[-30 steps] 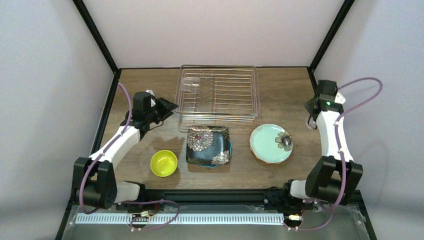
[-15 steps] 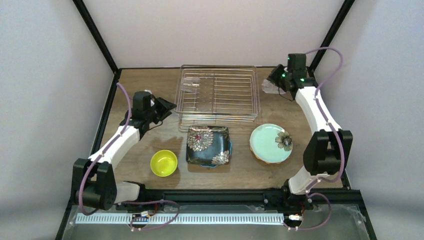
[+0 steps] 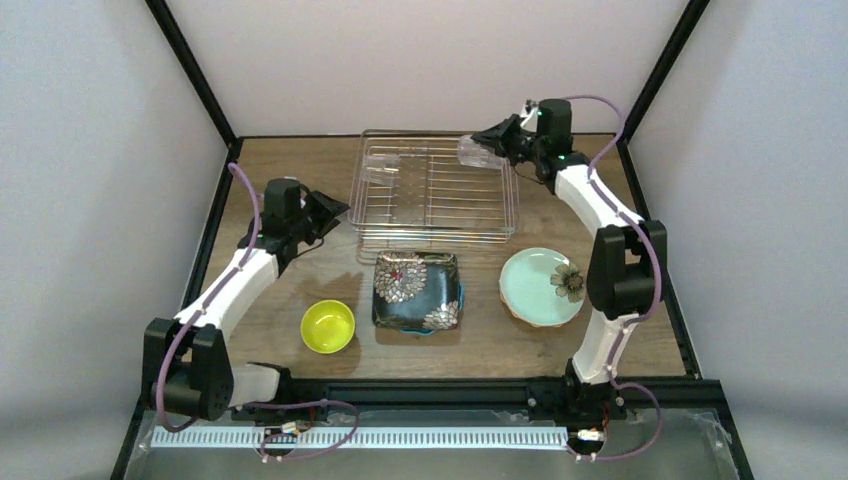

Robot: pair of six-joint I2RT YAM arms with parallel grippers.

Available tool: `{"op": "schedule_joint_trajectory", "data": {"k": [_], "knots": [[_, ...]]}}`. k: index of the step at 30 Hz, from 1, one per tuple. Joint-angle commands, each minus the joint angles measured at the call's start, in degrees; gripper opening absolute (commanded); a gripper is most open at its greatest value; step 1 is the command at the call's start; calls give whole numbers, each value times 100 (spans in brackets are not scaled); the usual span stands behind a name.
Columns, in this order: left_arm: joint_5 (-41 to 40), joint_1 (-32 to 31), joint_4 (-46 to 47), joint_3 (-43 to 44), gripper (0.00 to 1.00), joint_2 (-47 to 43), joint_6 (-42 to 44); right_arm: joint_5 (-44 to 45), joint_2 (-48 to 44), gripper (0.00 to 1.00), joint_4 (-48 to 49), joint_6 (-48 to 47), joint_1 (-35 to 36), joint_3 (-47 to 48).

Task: Load the mixed dishes into the dish rack
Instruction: Place the cup on the dish rack.

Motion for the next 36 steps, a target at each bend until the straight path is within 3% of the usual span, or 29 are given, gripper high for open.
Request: {"op": "schedule_joint_trajectory", "data": {"k": [1, 10, 18, 36], "knots": [[-148, 17, -154, 192, 100, 36, -79, -944, 285, 1, 1691, 1043, 227, -102], [-287, 15, -282, 331, 100, 148, -82, -1563, 1102, 1, 4113, 2801, 787, -516], [-376, 15, -422, 407, 100, 203, -63, -1668, 2079, 1, 5811, 3995, 1399, -109], [-517, 15, -714, 769, 100, 445, 151, -1274, 3694, 1, 7096, 5326, 2194, 1389]]}}
